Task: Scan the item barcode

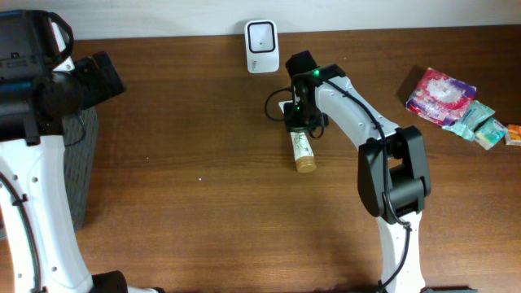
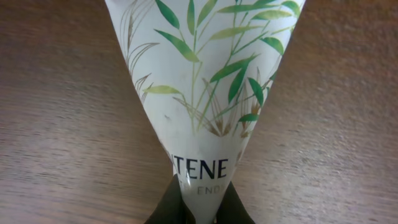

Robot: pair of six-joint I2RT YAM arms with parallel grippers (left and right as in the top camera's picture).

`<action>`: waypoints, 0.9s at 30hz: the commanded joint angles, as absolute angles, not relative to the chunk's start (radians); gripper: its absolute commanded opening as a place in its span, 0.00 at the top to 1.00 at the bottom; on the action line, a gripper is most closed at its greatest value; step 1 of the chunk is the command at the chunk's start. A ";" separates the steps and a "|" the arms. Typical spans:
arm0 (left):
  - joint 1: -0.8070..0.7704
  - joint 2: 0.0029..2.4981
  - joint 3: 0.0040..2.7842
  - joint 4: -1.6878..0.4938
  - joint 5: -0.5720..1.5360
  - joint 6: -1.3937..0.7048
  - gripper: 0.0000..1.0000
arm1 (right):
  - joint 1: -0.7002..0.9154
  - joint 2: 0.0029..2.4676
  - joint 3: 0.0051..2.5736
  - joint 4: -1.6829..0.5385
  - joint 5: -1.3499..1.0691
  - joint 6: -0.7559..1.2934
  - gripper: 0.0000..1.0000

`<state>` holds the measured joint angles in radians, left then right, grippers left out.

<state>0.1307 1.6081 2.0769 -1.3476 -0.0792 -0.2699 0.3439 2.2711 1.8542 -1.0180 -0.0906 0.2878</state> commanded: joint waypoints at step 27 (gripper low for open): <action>0.134 1.601 2.080 -1.348 -0.084 -0.276 0.01 | 0.331 2.398 2.222 -0.214 -0.086 0.296 0.96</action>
<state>0.1307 1.6081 2.0769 -1.3472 -0.0795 -0.2699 0.3412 2.4557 2.2066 -0.2077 -0.0994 0.2882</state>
